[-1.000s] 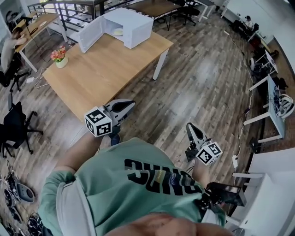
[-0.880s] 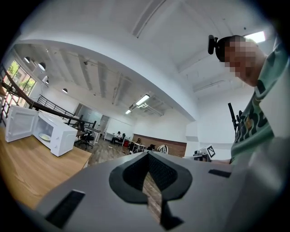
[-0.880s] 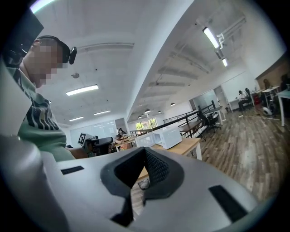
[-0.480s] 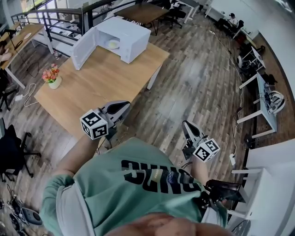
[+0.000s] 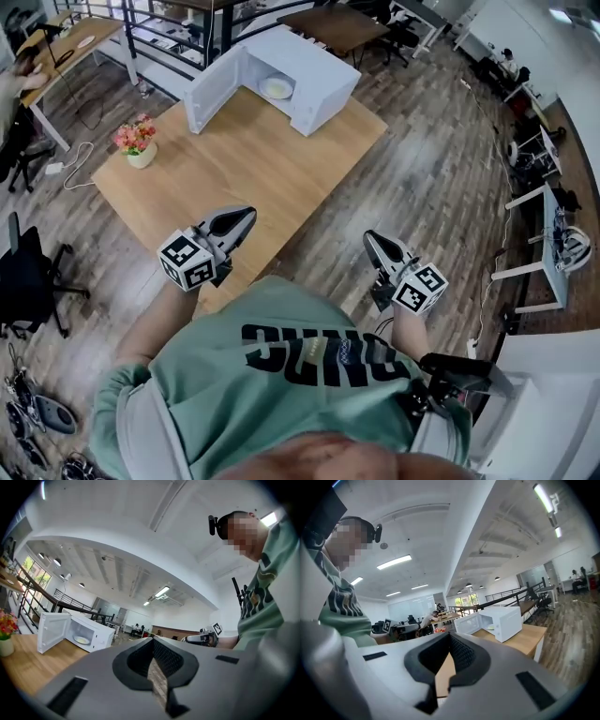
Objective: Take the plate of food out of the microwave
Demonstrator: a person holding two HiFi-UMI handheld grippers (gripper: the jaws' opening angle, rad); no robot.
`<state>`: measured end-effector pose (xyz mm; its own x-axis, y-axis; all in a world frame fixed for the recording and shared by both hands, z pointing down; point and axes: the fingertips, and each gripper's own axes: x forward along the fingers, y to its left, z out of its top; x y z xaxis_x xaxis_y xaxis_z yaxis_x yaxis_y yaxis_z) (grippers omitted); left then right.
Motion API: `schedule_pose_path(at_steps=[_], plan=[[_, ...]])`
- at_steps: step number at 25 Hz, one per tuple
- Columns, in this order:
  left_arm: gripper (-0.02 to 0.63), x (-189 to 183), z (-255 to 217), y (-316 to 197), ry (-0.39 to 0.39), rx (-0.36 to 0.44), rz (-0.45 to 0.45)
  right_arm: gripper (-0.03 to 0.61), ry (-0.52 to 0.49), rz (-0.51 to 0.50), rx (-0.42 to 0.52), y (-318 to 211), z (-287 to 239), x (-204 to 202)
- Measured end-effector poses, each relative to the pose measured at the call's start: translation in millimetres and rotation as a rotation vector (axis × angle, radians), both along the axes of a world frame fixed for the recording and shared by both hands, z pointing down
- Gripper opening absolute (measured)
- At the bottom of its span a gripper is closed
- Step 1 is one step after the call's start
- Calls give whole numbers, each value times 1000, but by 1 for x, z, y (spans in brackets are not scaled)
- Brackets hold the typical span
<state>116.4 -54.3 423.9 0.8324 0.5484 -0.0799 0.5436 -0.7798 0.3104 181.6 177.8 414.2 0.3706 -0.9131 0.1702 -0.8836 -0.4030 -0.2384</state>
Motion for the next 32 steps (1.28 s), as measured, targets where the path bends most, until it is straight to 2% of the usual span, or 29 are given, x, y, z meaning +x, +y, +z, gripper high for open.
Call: schedule_pose_path(at_steps=[6, 13, 17, 20, 24, 28, 32], plan=[[3, 1, 19, -47, -50, -7, -125, 6, -5, -130, 3, -58, 6, 31], [3, 35, 17, -40, -59, 50, -241, 6, -65, -297, 22, -89, 31, 92], [3, 68, 15, -39, -80, 95, -400, 6, -96, -452, 64, -108, 38, 156], [3, 84, 15, -35, -104, 51, -527, 6, -103, -584, 65, -125, 39, 191], [3, 109, 13, -24, -127, 33, -620, 6, -102, -710, 72, -144, 43, 231], [3, 109, 11, -12, -162, 67, -697, 6, -180, -796, 67, -162, 70, 243], [3, 77, 10, -25, -168, 88, -789, 6, -193, -889, 36, -200, 82, 221]])
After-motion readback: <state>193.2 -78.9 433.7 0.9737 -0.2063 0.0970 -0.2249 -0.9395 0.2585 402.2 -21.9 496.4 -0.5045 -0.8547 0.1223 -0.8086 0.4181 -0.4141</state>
